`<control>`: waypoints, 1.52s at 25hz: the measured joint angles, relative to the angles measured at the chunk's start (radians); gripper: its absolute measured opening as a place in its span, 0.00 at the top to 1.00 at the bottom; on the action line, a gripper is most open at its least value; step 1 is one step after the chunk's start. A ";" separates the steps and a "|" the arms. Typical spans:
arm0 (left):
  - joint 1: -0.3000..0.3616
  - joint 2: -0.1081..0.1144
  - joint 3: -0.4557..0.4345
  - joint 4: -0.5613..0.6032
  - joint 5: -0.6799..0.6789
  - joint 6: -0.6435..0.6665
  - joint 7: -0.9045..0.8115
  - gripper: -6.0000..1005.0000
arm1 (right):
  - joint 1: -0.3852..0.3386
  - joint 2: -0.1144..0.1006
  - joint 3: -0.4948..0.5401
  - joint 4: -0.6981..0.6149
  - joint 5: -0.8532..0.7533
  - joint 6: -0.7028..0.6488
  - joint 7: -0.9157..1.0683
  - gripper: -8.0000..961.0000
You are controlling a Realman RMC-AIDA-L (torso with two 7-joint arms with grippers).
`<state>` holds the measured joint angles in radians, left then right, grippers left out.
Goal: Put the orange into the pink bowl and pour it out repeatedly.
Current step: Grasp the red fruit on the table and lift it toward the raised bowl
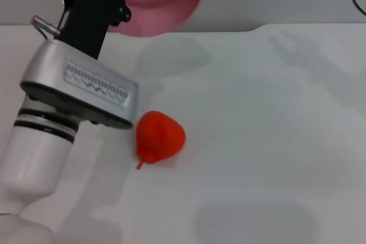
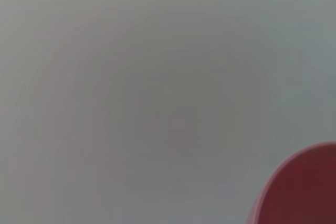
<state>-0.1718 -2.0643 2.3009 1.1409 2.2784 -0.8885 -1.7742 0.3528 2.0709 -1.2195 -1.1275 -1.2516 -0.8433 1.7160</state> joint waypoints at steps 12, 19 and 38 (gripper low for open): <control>-0.058 0.008 -0.386 0.207 -0.002 0.744 -0.416 0.95 | -0.019 0.000 0.010 0.005 0.000 -0.024 -0.019 0.52; -0.277 0.010 -0.880 0.154 -0.077 1.493 -0.542 0.95 | -0.025 -0.004 0.026 0.048 -0.009 -0.102 -0.128 0.52; -0.469 0.115 -1.357 0.010 0.004 2.111 -0.562 0.95 | 0.278 -0.057 0.105 0.221 -0.818 -0.310 0.310 0.52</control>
<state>-0.6404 -1.9492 0.9442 1.1513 2.2819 1.2228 -2.3361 0.6307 2.0135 -1.1144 -0.9070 -2.0695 -1.1533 2.0262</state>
